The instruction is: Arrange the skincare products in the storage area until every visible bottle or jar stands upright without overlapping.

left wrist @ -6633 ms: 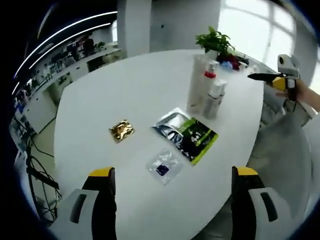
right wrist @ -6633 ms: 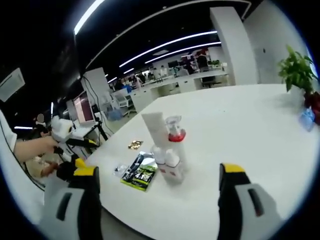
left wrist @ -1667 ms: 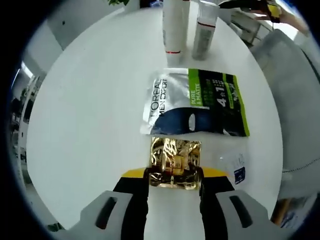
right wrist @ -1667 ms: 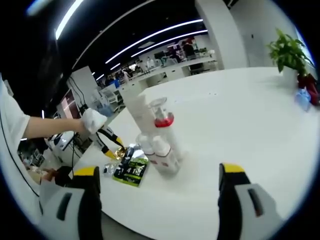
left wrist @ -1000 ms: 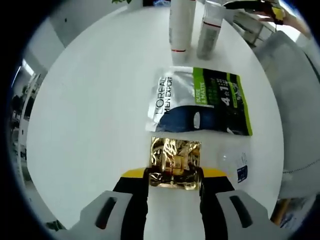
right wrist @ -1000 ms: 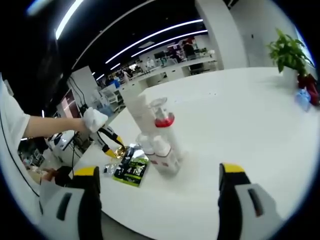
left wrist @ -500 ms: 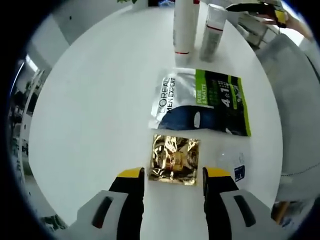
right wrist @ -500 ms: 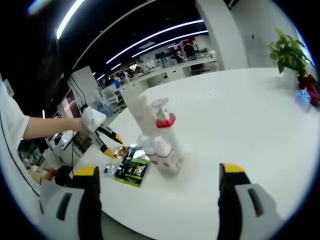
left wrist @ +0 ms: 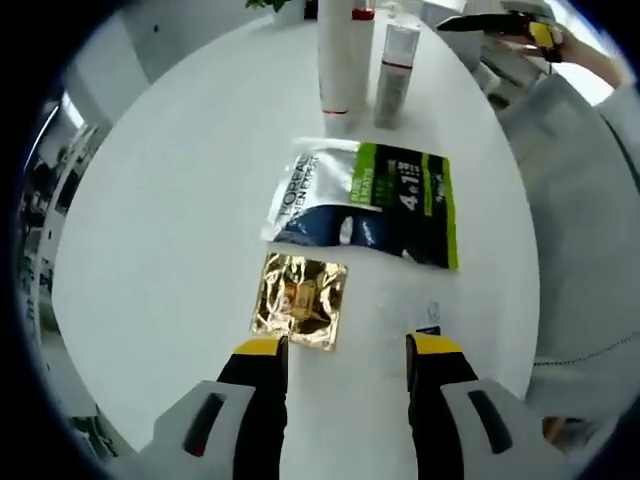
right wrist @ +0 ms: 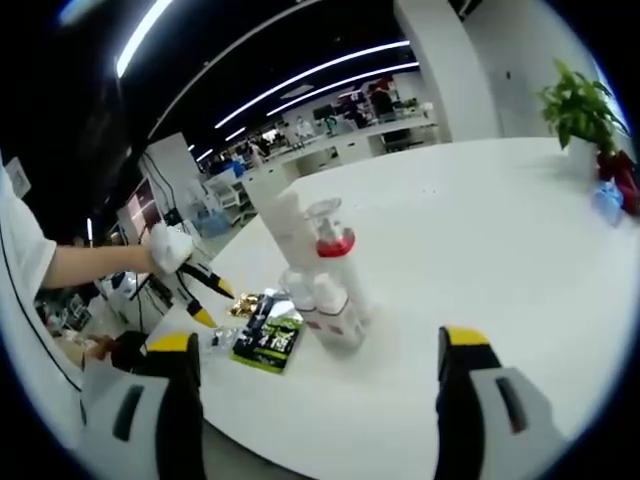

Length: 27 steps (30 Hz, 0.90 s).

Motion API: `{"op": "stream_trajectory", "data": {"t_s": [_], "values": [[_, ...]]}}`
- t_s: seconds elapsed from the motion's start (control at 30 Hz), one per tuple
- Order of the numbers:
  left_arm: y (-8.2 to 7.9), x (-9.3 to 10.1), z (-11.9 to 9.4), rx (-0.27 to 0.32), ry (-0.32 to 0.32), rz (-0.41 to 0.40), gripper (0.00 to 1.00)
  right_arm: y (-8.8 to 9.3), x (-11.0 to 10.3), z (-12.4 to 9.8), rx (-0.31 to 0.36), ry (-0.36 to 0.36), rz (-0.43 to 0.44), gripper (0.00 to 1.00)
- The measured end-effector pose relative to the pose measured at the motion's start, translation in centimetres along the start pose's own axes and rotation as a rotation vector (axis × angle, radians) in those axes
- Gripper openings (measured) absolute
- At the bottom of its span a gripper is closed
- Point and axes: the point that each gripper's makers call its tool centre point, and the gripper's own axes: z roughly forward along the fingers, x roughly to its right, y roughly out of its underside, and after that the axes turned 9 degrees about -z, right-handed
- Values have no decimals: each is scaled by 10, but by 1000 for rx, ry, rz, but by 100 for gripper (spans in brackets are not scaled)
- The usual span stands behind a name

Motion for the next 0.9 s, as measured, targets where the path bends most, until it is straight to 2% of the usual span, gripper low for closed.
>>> {"op": "stream_trajectory", "data": {"t_s": [0.17,0.4,0.7,0.9], "values": [[4,16,-3,29,7,-32,45,1,0,0,0,-3,0,99],[9,35,1,41,16,-53,45,0,-4,1,2,-13,-3,99],[13,45,8,54,-3,-81,47,1,-2,-1,4,-7,1,99],[18,48,13,41,-40,-45,47,4,-3,-1,2,-9,5,99]]}}
